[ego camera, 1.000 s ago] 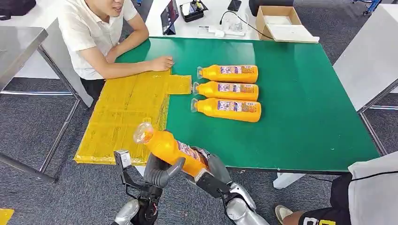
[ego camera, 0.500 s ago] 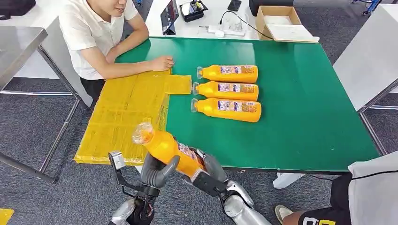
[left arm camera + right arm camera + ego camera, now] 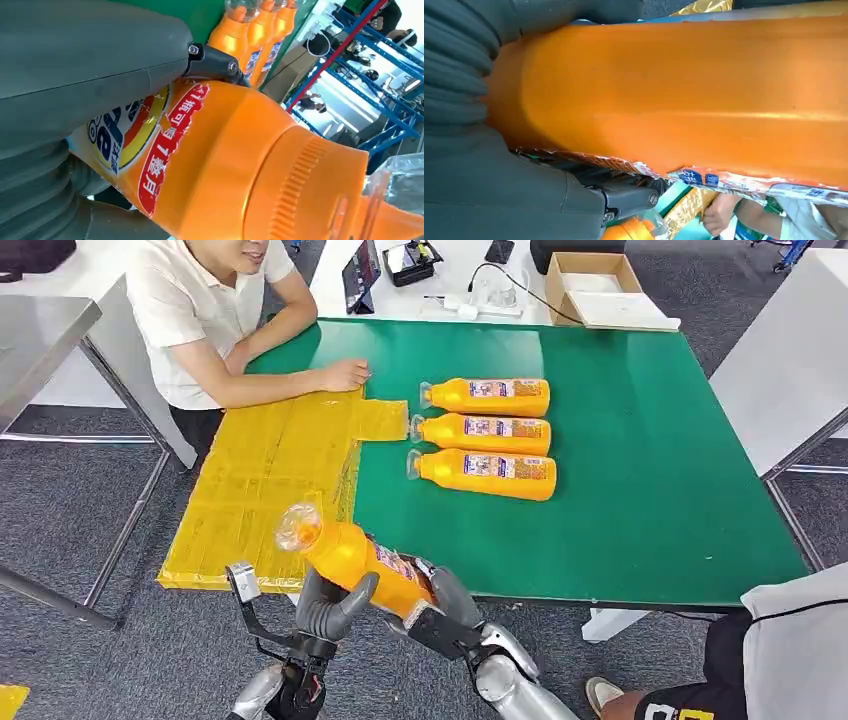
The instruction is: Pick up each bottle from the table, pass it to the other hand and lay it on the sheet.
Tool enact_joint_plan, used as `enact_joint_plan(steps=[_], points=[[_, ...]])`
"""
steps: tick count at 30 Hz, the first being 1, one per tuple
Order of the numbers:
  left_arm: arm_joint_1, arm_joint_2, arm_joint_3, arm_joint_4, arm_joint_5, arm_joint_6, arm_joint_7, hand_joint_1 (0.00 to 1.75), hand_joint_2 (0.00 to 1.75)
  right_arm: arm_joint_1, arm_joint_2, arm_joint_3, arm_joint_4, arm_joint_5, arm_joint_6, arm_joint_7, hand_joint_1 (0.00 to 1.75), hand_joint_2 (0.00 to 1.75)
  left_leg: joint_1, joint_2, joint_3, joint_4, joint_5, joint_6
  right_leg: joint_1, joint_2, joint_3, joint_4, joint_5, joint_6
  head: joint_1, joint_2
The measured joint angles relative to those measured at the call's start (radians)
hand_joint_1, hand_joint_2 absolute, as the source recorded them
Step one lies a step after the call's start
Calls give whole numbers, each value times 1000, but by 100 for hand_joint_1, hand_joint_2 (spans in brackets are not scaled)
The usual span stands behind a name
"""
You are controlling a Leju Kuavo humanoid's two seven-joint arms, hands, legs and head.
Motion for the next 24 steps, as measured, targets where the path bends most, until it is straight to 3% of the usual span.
enact_joint_plan(steps=[5, 10, 11, 16, 24], points=[[3, 1, 0, -3, -33, 14, -12, 175, 175, 6, 1, 2, 1, 3, -29, -2, 0, 175, 0, 0, 0, 0, 0, 0, 0, 0, 0, 0, 0, 0, 0, 0], [18, 0, 4, -50, -229, 191, -97, 175, 175, 68, 4, -10, -38, 2, -121, -19, 0, 175, 0, 0, -1, 0, 0, 0, 0, 0, -1, 0, 0, 0, 0, 0], [19, 0, 9, -60, -263, 229, -108, 175, 175, 82, 4, -15, -54, 2, -131, -19, 0, 0, 0, 0, -2, 0, 0, 0, 0, 0, -2, 0, 0, 0, 0, 0], [27, -8, 47, -113, -246, 285, -113, 175, 175, 137, 3, -59, -139, -90, -94, -31, 0, 0, 0, 0, -2, 0, 0, 0, 0, 0, -2, 0, 0, 0, 0, 0], [30, -19, 103, -204, -180, 298, -100, 175, 175, 179, 5, -87, -233, -92, -92, -29, 0, 0, 0, 0, -2, 0, 0, 0, 0, 0, -2, 0, 0, 0, 0, 0]])
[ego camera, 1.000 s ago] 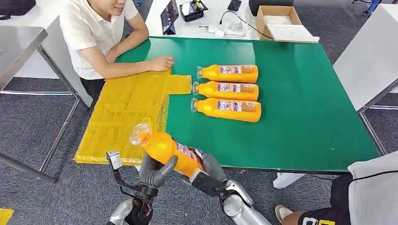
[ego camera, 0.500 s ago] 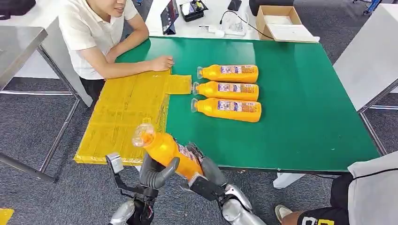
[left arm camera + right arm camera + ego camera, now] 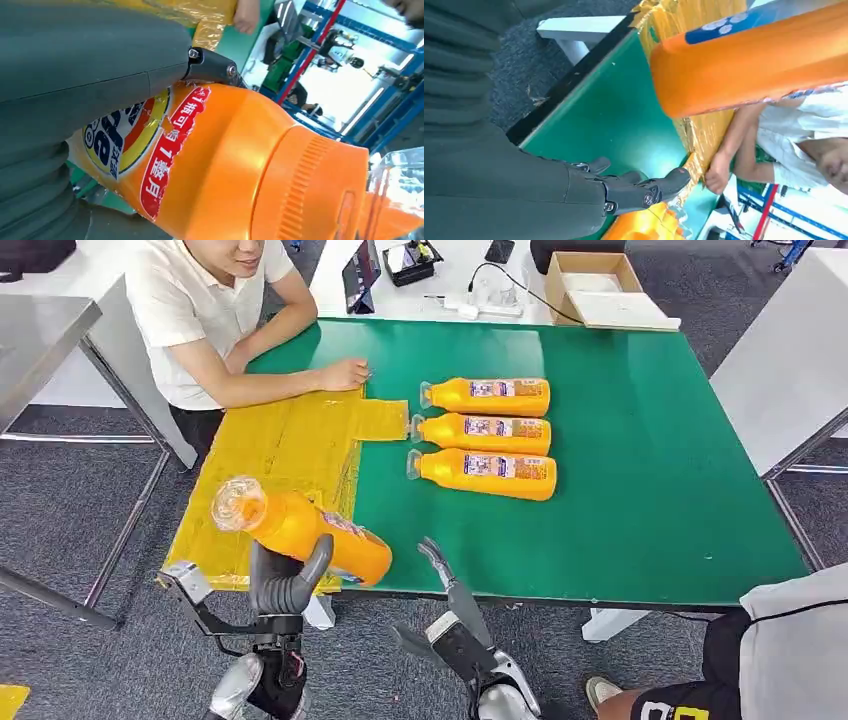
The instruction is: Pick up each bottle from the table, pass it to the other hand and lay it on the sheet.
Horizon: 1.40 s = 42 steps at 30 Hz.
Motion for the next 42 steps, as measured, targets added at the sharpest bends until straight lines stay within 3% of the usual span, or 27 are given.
enact_joint_plan(steps=[5, 11, 14, 17, 23, 27, 35, 42], points=[[-1, -2, 13, -9, 31, 20, 4, 175, 175, 8, 6, -14, -11, -24, -17, -4, 0, 0, 0, 0, 0, 0, 0, 0, 0, 0, 0, 0, 0, 0, 0, 0], [-39, 6, 13, 12, -306, 322, -55, 175, 175, 35, 39, -77, -41, -133, -145, -50, 0, 0, 0, 0, 0, 0, 0, 0, 0, 0, 0, 0, 0, 0, 0, 0], [-69, 13, 13, 79, -601, 510, -83, 175, 175, 53, 61, -117, -91, -172, -192, -73, 0, 0, 0, 0, 0, 0, 0, 0, 0, 0, 0, 0, 0, 0, 0, 0], [-94, 18, 16, 129, -744, 565, -91, 175, 175, 56, 74, -134, -123, -182, -195, -78, 0, 0, 0, 0, 0, 0, 0, 0, 0, 0, 0, 0, 0, 0, 0, 0], [-118, 22, 22, 189, -803, 572, -85, 175, 175, 68, 85, -155, -157, -186, -197, -84, 0, 0, 0, 0, 0, 0, 0, 0, 0, 0, 0, 0, 0, 0, 0, 0], [-149, 6, 89, 246, -1205, 572, -35, 175, 175, 68, 93, -159, -174, -194, -189, -103, 0, 0, 0, 0, 0, 0, 0, 0, 0, 0, 0, 0, 0, 0, 0, 0], [-360, 19, 137, 635, -1448, 536, 191, 175, 175, 61, 113, -127, -190, -216, -115, -85, 0, 0, 0, 0, 1, 0, 2, -1, 0, 0, 0, 1, 1, 0, 0, 0], [-539, 53, 40, 908, -1627, 212, 393, 175, 175, 39, 127, -119, -176, -221, -76, -77, 0, 0, 0, -1, 0, 0, 2, -1, 0, 0, 1, 1, 1, 0, 0, 0]])
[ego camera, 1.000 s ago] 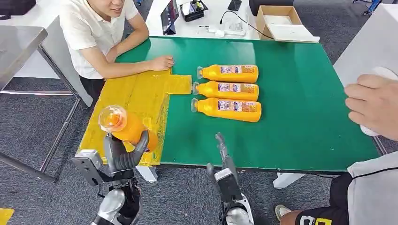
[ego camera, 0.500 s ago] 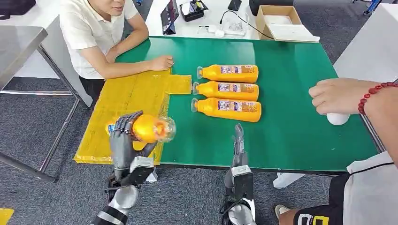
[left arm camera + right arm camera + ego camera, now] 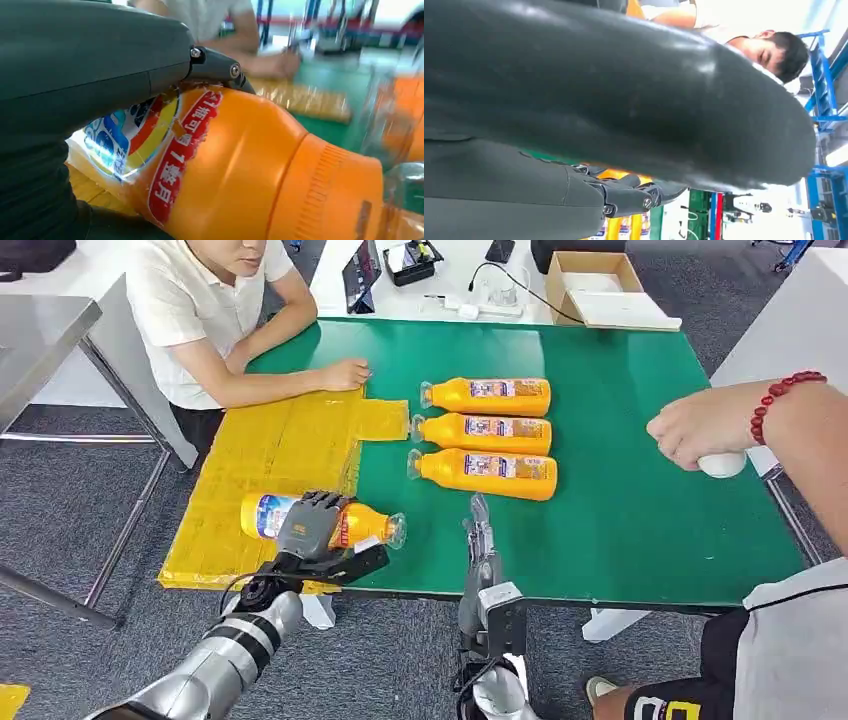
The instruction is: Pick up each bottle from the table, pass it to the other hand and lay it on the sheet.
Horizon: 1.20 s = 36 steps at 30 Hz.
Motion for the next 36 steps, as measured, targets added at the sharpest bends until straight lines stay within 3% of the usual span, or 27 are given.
enact_joint_plan(steps=[7, 8, 9, 10, 12, 27, 31, 32, 36], points=[[-137, 8, -45, 115, 1, -234, 103, 157, 175, -8, 12, 0, 19, 1, 14, 7, 0, 0, 0, 1, 3, 0, 0, 0, 0, 0, 1, 1, 0, 0, 0, 0], [-150, 9, -46, 127, 3, -250, 108, 134, 175, -8, 15, -1, 23, 2, 14, 7, 0, 0, 0, 1, 3, 0, 0, 0, 0, 0, 1, 1, 0, 0, -1, 0], [-160, 9, -46, 137, 5, -259, 110, 19, 175, -10, 16, 0, 27, 3, 14, 7, 0, 0, 0, 1, 3, 0, 0, 0, 0, 0, 1, 2, 0, 0, -1, 0], [-166, 9, -47, 145, 5, -261, 111, 7, 175, -12, 17, -1, 30, 3, 14, 7, 0, 0, 0, 1, 3, 0, 1, -1, 0, 0, 1, 2, 0, 0, 0, 0], [-174, 9, -47, 154, 5, -273, 113, 0, 175, -13, 20, -1, 35, 3, 14, 7, 0, 0, 0, 1, 3, 0, 1, -1, 1, 0, 1, 2, 0, 0, 0, 0], [-205, 5, -48, 180, 94, -339, 68, 0, 175, -24, 29, -3, 81, 6, 5, 2, 0, 0, 0, 0, 2, 0, 1, -1, 0, 0, 1, 2, 0, 0, 0, 0], [-202, -5, -24, 180, 229, -351, -31, 0, 175, -24, 29, -3, 88, 8, 0, 0, 0, 0, 0, 0, 2, 0, 1, -1, 0, 0, 1, 2, 0, 0, 0, 0], [-199, -11, -10, 179, 281, -361, -71, 0, 0, -24, 29, -3, 89, 8, -1, -3, 0, 0, 0, 0, 2, 0, 1, -1, 0, 0, 1, 2, 0, 0, 0, 0], [-159, -29, 21, 119, 473, -376, -264, 0, 0, -24, 29, -3, 99, 6, -12, -21, 0, 0, 0, 0, 1, 0, 1, -1, 0, 0, 0, 2, 0, 0, -1, 0]])
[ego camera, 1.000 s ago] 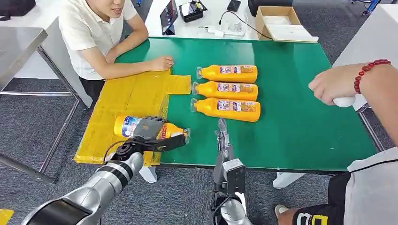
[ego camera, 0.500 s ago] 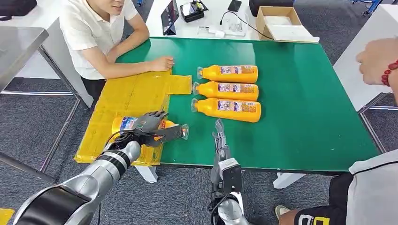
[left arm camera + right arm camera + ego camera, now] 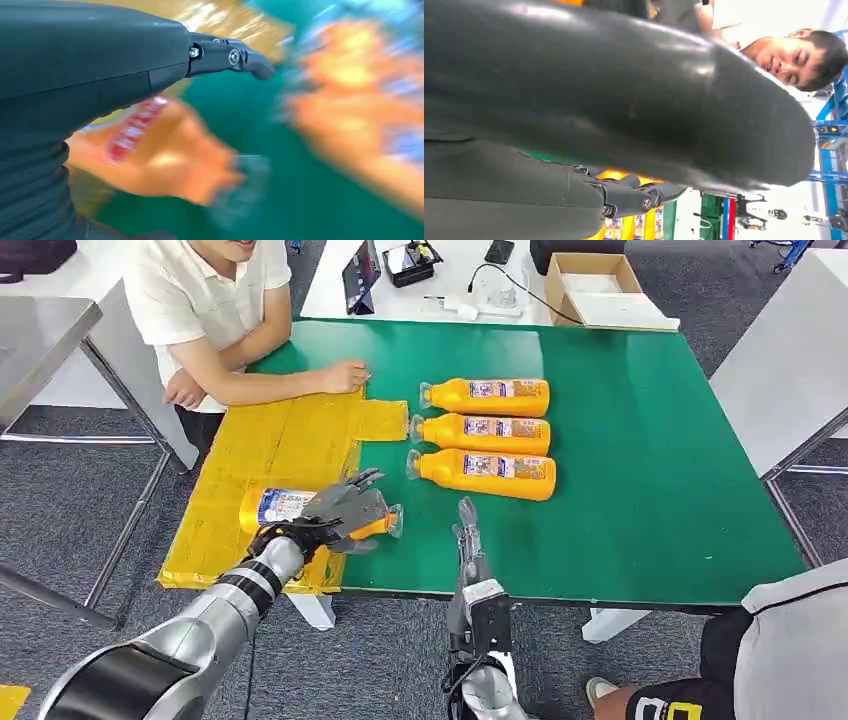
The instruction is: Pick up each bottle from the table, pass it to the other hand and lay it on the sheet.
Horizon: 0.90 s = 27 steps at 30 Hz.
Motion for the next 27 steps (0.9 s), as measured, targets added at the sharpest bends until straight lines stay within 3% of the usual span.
enact_joint_plan(steps=[2, 3, 4, 5, 13, 14, 17, 18, 22, 27], points=[[35, -5, 0, -68, 118, -7, -58, 0, 0, 0, -3, 1, 6, -5, -9, -8, 0, 0, 0, 0, 0, 0, 0, 0, 0, 0, 0, 0, 0, 0, 0, 0], [55, -5, -1, -108, 176, -5, -75, 0, 175, 0, -6, 2, 9, -6, -16, -10, 0, 0, 0, 0, -1, 0, 0, 0, 0, 0, 0, 0, 0, 0, 0, 0], [78, -5, -3, -147, 225, 1, -85, 0, 175, 0, -10, 3, 11, -6, -23, -11, 0, 0, 0, 0, -1, 0, 0, 0, 0, 0, -1, 0, 0, 0, 0, 0], [104, -5, -6, -196, 289, 6, -87, 0, 175, 2, -14, 7, 11, -6, -34, -12, 0, 175, 0, 0, -1, 0, 0, 0, 0, 0, -1, 0, 0, 0, 0, 0], [389, 5, -41, -638, 667, 104, -117, 0, 175, 61, -53, 28, -48, -16, -109, -15, 0, 175, 0, 0, -4, 0, -1, 0, 0, 0, -4, -1, -1, 0, 0, 0], [414, 8, -45, -675, 675, 114, -124, 0, 175, 65, -56, 29, -51, -16, -110, -15, 0, 0, 0, 0, -4, 0, -1, 0, 0, 0, -4, -1, -1, 0, 0, 0], [481, 13, -62, -785, 715, 128, -144, 0, 175, 79, -66, 33, -65, -24, -119, -15, 0, 0, 0, 0, -4, 0, -1, 0, 0, 0, -4, -1, -1, 0, 0, 0], [504, 15, -72, -822, 745, 108, -144, 0, 175, 86, -69, 35, -77, -37, -119, -16, 0, 175, 0, 0, -4, 0, -1, 0, 0, 0, -4, -1, -1, 0, 0, 0], [599, 24, -106, -946, 888, 8, -133, 0, 175, 130, -83, 22, -176, -85, -134, -16, 0, 175, -1, 0, -4, 0, -1, 0, -1, 0, -4, -1, -1, 0, 0, 0], [697, 29, -120, -1037, 902, 46, -135, 0, 175, 166, -87, -77, -339, -99, -227, -16, 0, 175, -1, 0, -4, 0, -2, 0, -1, 0, -4, -1, -1, 0, 0, 0]])
